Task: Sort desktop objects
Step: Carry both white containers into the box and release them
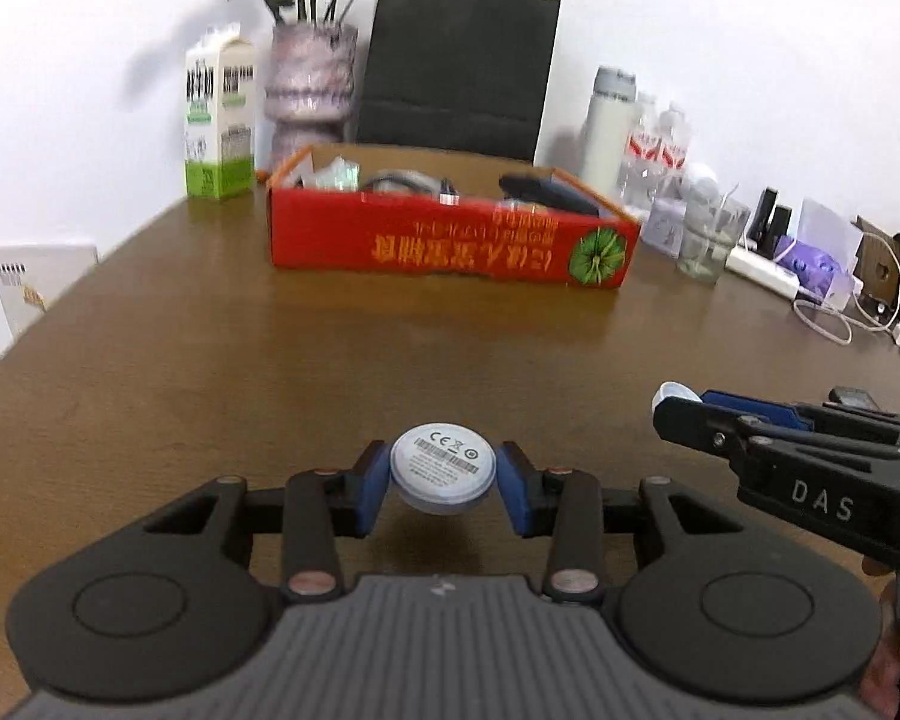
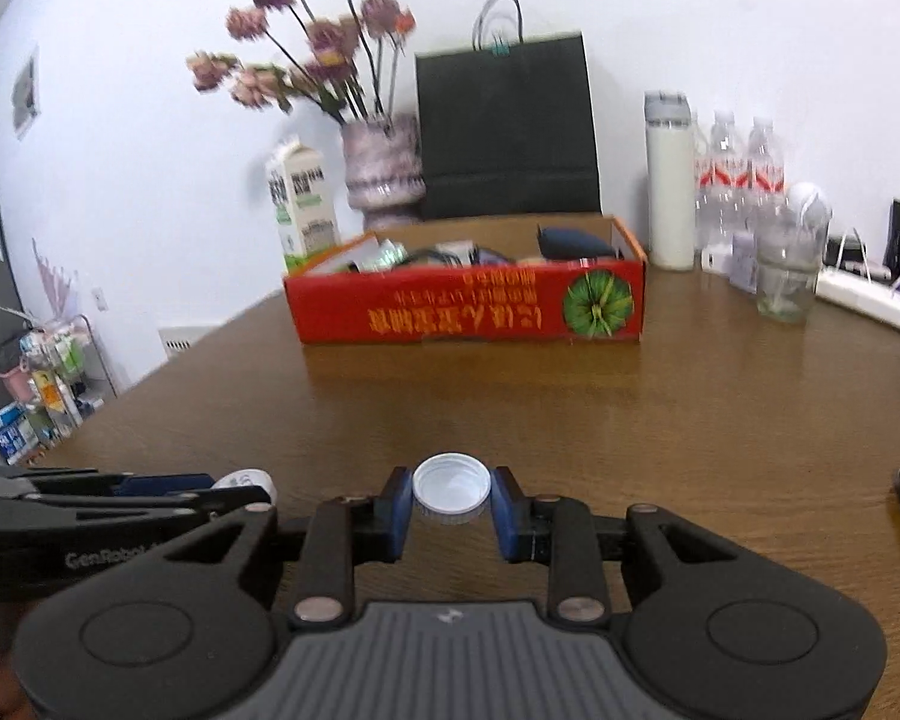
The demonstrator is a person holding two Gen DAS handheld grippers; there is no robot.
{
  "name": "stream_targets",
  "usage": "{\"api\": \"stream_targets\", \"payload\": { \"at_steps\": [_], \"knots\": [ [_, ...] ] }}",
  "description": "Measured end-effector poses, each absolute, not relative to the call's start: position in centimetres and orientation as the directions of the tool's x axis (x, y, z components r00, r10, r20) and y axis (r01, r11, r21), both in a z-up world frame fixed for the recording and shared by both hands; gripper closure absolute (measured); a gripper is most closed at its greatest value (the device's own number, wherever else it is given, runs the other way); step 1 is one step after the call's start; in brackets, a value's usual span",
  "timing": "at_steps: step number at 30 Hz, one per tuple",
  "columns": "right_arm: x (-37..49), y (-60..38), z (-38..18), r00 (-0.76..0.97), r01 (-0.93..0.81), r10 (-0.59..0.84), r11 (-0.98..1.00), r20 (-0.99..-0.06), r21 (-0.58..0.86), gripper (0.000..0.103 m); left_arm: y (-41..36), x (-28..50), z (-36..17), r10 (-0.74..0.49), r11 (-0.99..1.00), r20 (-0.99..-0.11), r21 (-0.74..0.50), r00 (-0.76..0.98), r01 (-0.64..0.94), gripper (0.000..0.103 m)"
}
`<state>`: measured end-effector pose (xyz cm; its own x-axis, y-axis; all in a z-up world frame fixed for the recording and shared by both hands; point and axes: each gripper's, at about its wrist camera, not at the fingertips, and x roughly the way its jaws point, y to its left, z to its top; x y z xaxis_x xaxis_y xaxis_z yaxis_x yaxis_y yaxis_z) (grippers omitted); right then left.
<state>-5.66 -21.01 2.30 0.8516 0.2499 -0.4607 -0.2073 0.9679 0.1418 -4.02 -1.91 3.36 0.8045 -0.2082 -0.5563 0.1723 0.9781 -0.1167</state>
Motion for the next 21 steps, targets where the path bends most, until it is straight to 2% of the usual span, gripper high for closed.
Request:
{"api": "stream_targets", "payload": {
  "at_steps": [2, 8, 11, 13, 15, 19, 21],
  "knots": [
    [-5.8, -21.2, 3.2, 0.867, -0.21, 0.249, 0.968, -0.431, 0.136, 0.076, -1.8, -4.1, 4.5, -0.206, 0.978, -0.52, -0.12, 0.829, 0.168, 0.063],
    [-2.6, -21.6, 9.0, 0.917, -0.24, 0.252, 0.968, -0.308, 0.078, 0.076, -1.2, -0.5, 10.4, -0.191, 0.981, -0.333, -0.089, 0.923, 0.171, 0.063],
    [2.2, -22.0, 12.3, 0.921, -0.278, 0.3, 0.953, -0.248, 0.121, 0.076, -1.1, 3.9, 13.3, -0.213, 0.976, -0.301, -0.097, 0.93, 0.193, 0.063],
    [7.7, -22.7, 13.4, 0.881, -0.322, 0.38, 0.918, -0.281, 0.23, 0.076, -0.9, 8.3, 14.5, -0.247, 0.968, -0.335, -0.136, 0.909, 0.212, 0.063],
    [13.5, -22.8, 13.5, 0.855, -0.293, 0.379, 0.916, -0.355, 0.273, 0.076, -0.9, 13.2, 14.9, -0.256, 0.964, -0.4, -0.169, 0.88, 0.204, 0.063],
    [23.1, -21.8, 11.4, 0.79, -0.202, 0.302, 0.95, -0.534, 0.239, 0.076, -1.2, 23.0, 12.7, -0.249, 0.965, -0.571, -0.215, 0.782, 0.15, 0.063],
    [26.0, -21.1, 9.8, 0.748, -0.184, 0.28, 0.959, -0.602, 0.217, 0.076, -1.4, 26.0, 10.8, -0.215, 0.973, -0.624, -0.202, 0.751, 0.111, 0.063]
  ]
}}
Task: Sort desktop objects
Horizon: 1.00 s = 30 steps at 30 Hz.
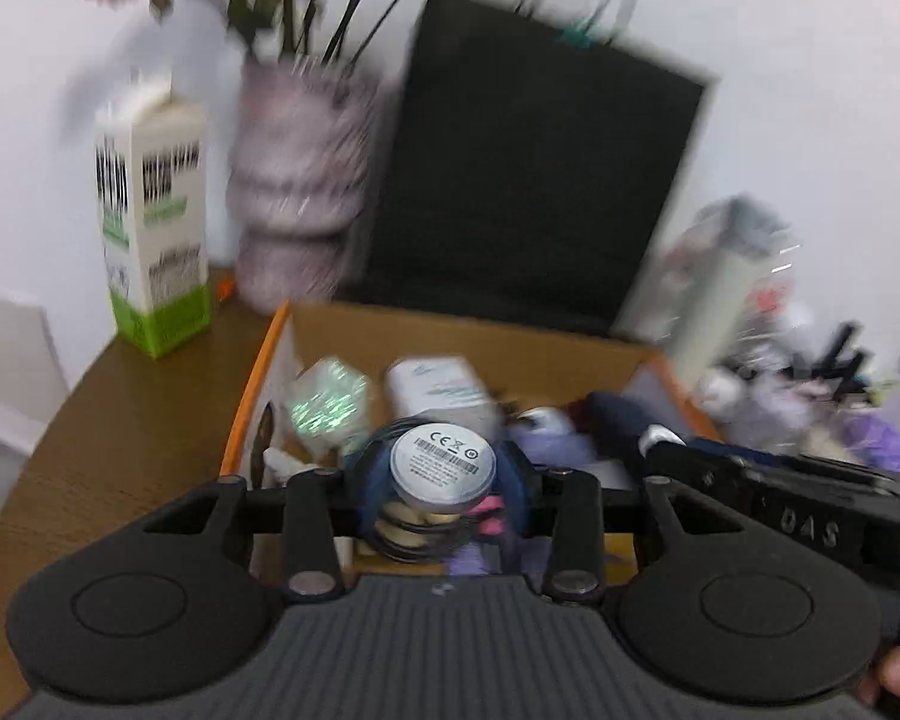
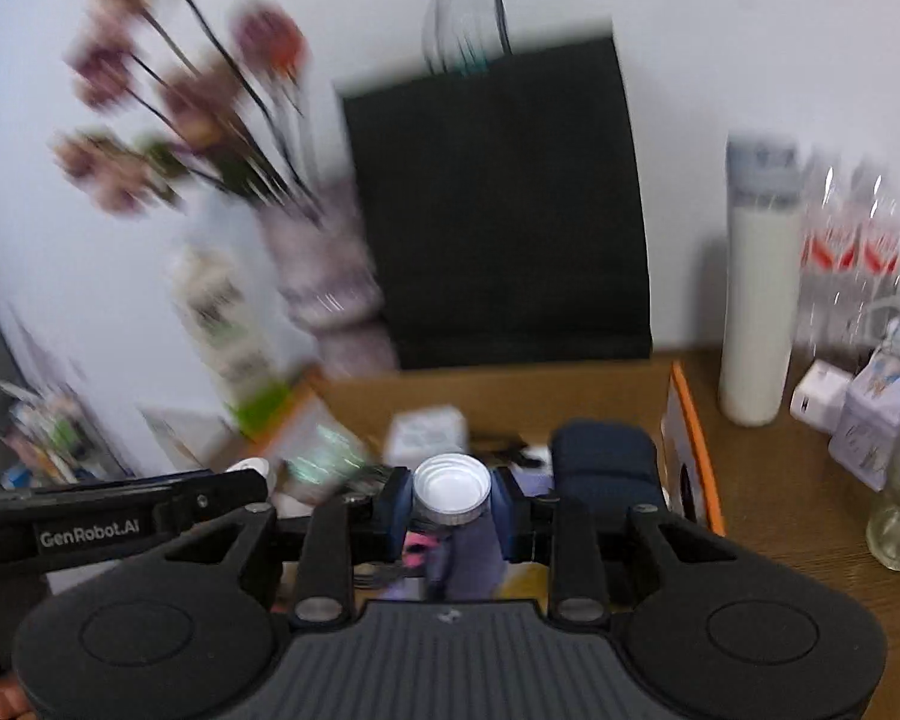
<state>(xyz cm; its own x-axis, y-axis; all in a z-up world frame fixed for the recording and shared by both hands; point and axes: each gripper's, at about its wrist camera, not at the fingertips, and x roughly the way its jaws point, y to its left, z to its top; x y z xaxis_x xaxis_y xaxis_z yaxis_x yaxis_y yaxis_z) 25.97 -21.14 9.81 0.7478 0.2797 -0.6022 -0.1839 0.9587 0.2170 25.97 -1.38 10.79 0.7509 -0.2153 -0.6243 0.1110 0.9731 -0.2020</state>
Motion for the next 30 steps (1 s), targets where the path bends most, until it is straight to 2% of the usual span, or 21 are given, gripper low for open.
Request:
{"api": "stream_targets", "payload": {
  "at_steps": [5, 8, 9, 11, 13, 15, 18, 21, 23, 25, 27, 30],
  "knots": [
    [29.5, -19.8, 6.6, 0.679, -0.166, 0.239, 0.971, -0.694, 0.172, 0.076, -1.8, 29.5, 7.1, -0.188, 0.982, -0.726, -0.151, 0.661, 0.112, 0.061],
    [29.6, -19.3, 6.5, 0.685, -0.162, 0.213, 0.977, -0.697, 0.139, 0.065, -1.4, 28.6, 6.9, -0.176, 0.984, -0.712, -0.15, 0.68, 0.097, 0.042],
    [29.1, -19.4, 6.9, 0.699, -0.163, 0.222, 0.975, -0.68, 0.15, 0.052, -1.2, 28.2, 7.2, -0.181, 0.983, -0.695, -0.154, 0.696, 0.101, 0.036],
    [27.8, -19.6, 7.7, 0.731, -0.163, 0.235, 0.972, -0.64, 0.171, 0.036, -0.8, 27.4, 7.8, -0.188, 0.982, -0.678, -0.154, 0.711, 0.113, 0.033],
    [26.3, -19.6, 8.5, 0.748, -0.167, 0.232, 0.972, -0.621, 0.163, 0.035, -0.6, 26.7, 8.7, -0.174, 0.984, -0.669, -0.151, 0.722, 0.098, 0.028],
    [24.1, -19.7, 8.8, 0.767, -0.16, 0.222, 0.975, -0.602, 0.155, 0.034, -0.3, 25.3, 9.3, -0.17, 0.983, -0.662, -0.162, 0.73, 0.083, 0.013],
    [20.2, -20.0, 8.6, 0.792, -0.169, 0.216, 0.976, -0.572, 0.135, 0.029, 0.2, 22.1, 9.6, -0.155, 0.985, -0.646, -0.16, 0.748, 0.065, 0.005],
    [16.1, -20.3, 7.5, 0.817, -0.147, 0.174, 0.985, -0.55, 0.093, 0.024, 0.5, 18.2, 8.8, -0.134, 0.988, -0.63, -0.141, 0.765, 0.057, 0.0],
    [13.4, -20.7, 6.4, 0.823, -0.136, 0.157, 0.988, -0.547, 0.079, 0.022, 0.5, 15.3, 7.9, -0.145, 0.987, -0.625, -0.141, 0.767, 0.072, 0.0],
    [11.3, -20.9, 5.2, 0.815, -0.14, 0.156, 0.988, -0.558, 0.071, 0.022, 0.5, 12.5, 6.6, -0.156, 0.987, -0.625, -0.133, 0.765, 0.093, 0.0],
    [9.7, -20.9, 4.0, 0.802, -0.146, 0.155, 0.987, -0.577, 0.062, 0.017, 0.1, 10.0, 5.2, -0.129, 0.992, -0.631, -0.092, 0.765, 0.092, 0.0],
    [7.7, -20.8, 2.3, 0.778, -0.137, 0.131, 0.99, -0.614, 0.037, 0.017, -0.4, 7.2, 3.3, -0.085, 0.996, -0.637, -0.05, 0.766, 0.069, 0.0]
  ]
}}
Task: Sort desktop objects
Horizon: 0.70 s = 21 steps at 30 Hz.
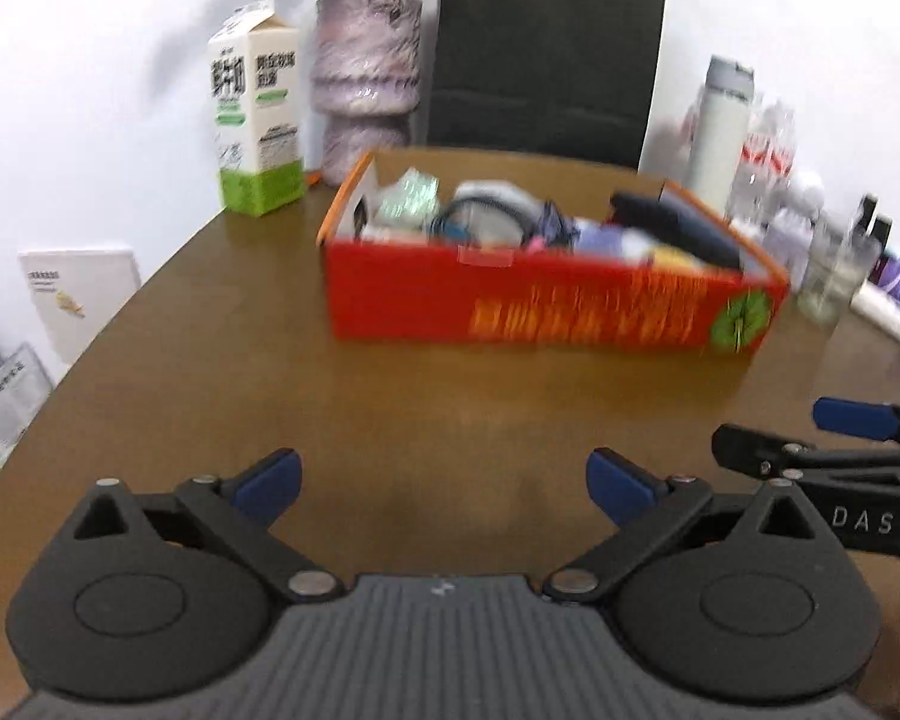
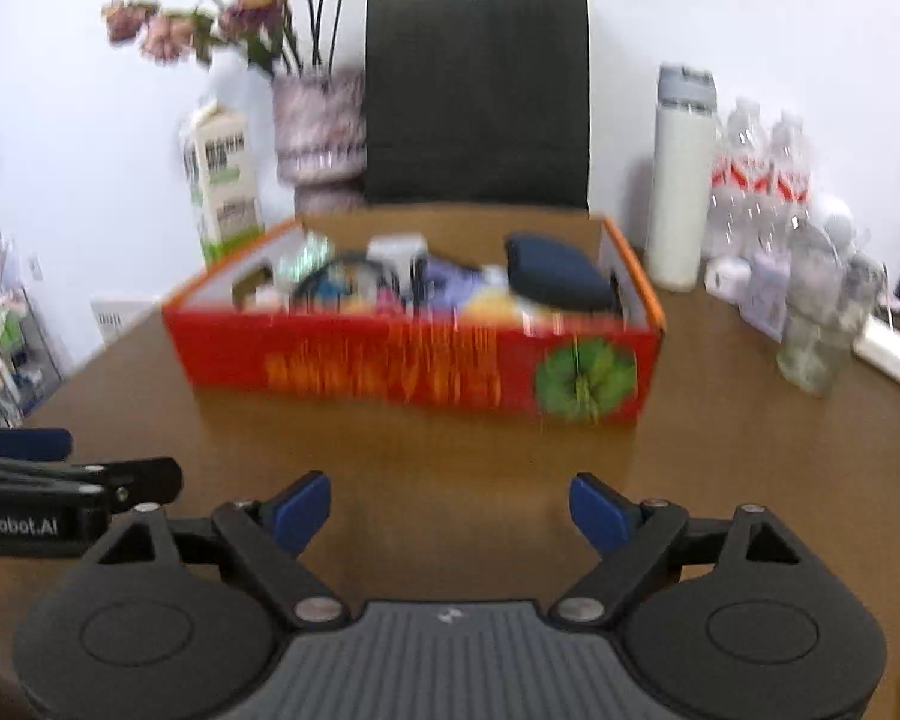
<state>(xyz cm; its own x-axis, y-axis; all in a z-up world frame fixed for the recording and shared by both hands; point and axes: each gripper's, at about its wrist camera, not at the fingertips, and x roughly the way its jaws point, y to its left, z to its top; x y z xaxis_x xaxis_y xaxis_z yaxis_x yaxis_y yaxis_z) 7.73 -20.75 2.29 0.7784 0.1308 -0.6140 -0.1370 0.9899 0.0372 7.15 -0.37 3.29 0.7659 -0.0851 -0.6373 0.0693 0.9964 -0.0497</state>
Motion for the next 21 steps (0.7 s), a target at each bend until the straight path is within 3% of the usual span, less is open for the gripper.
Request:
{"api": "stream_targets", "payload": {
  "at_steps": [5, 8, 12, 21],
  "knots": [
    [4.6, -20.5, 0.0, 0.749, -0.133, 0.112, 0.991, -0.653, 0.017, 0.016, -0.1, 3.9, 2.0, -0.094, 0.995, -0.645, -0.086, 0.759, 0.051, 0.0],
    [3.0, -20.4, -0.5, 0.756, -0.129, 0.098, 0.992, -0.647, 0.0, 0.005, -0.2, 2.4, 1.6, -0.092, 0.995, -0.64, -0.078, 0.763, 0.055, 0.0],
    [1.9, -20.1, -0.6, 0.755, -0.123, 0.096, 0.992, -0.649, 0.003, 0.0, -0.1, 1.3, 0.8, -0.1, 0.994, -0.658, -0.095, 0.746, 0.05, 0.0],
    [1.6, -20.6, -0.7, 0.761, -0.076, 0.069, 0.997, -0.645, 0.017, 0.0, -1.4, 0.5, 0.2, -0.061, 0.997, -0.646, 0.003, 0.761, 0.083, 0.0]
  ]
}}
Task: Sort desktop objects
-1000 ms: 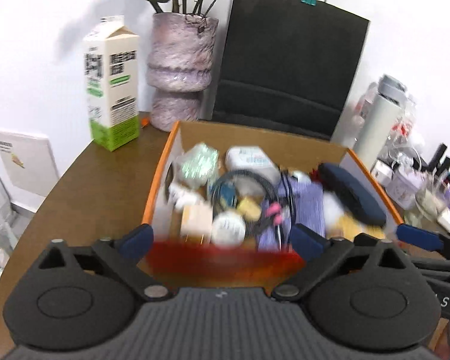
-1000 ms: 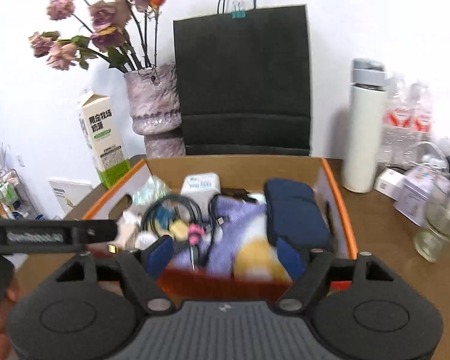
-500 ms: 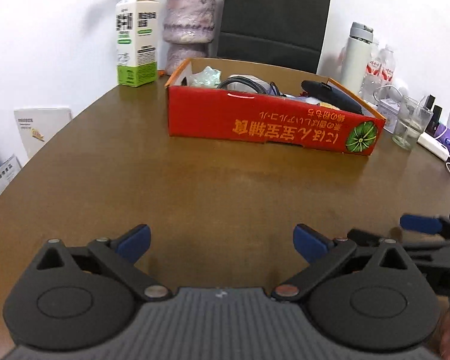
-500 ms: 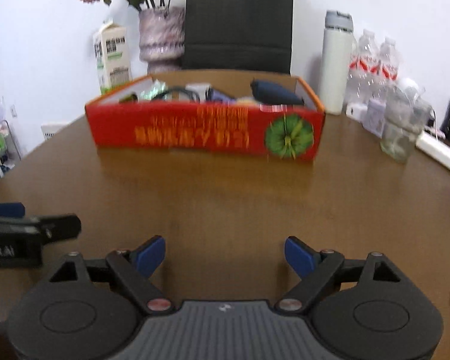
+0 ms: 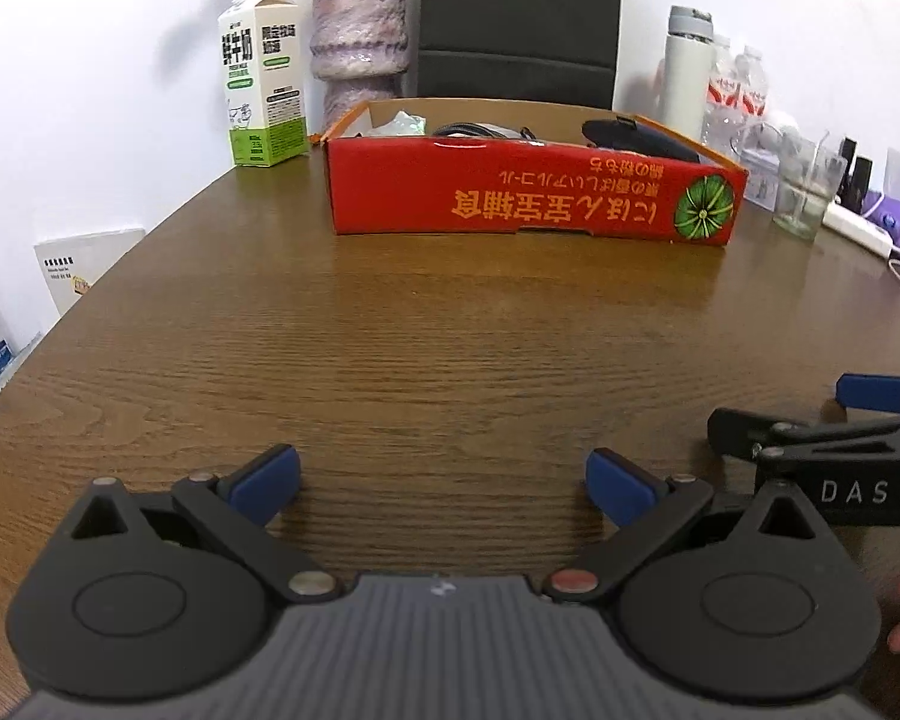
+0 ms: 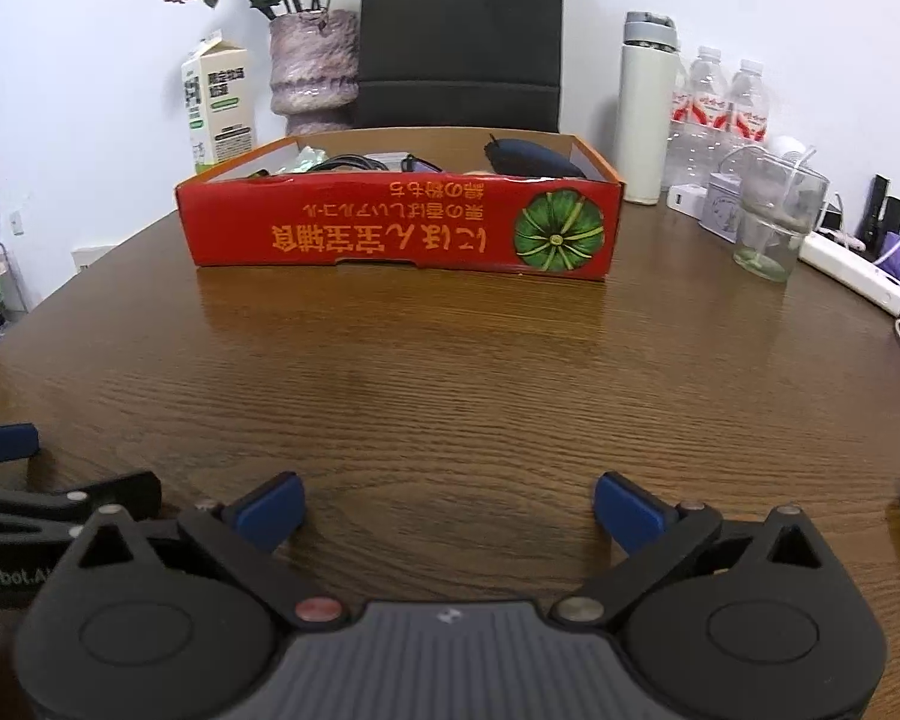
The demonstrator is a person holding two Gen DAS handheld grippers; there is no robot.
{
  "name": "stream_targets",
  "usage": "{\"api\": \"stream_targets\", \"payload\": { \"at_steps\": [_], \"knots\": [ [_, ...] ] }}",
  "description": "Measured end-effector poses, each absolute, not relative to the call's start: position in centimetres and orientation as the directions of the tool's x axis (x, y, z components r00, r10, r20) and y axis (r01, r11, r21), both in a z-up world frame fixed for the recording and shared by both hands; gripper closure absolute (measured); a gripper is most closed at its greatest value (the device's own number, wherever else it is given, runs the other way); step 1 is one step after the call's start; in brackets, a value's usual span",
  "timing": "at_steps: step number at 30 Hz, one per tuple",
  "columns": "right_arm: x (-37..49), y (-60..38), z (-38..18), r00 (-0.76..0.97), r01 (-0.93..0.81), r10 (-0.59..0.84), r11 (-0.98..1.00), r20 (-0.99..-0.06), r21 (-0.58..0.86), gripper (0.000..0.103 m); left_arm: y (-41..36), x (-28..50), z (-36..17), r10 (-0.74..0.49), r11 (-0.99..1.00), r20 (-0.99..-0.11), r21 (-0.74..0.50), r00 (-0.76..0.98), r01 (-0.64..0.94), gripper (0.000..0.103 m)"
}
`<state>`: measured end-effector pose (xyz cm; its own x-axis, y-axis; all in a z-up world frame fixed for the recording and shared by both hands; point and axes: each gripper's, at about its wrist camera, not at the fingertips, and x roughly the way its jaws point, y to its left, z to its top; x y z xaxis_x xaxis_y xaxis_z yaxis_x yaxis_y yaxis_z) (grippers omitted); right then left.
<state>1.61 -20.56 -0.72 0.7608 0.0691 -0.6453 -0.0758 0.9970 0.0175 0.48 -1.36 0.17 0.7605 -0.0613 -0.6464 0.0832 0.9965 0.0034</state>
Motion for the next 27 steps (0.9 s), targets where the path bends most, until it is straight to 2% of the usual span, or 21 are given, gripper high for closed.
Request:
{"api": "stream_targets", "payload": {
  "at_steps": [27],
  "knots": [
    [1.7, -20.69, -0.71, 0.762, -0.055, 0.055, 0.998, -0.645, 0.02, 0.0, -1.29, 0.82, 0.11, -0.061, 0.997, -0.647, -0.001, 0.76, 0.079, 0.0]
  ]
}}
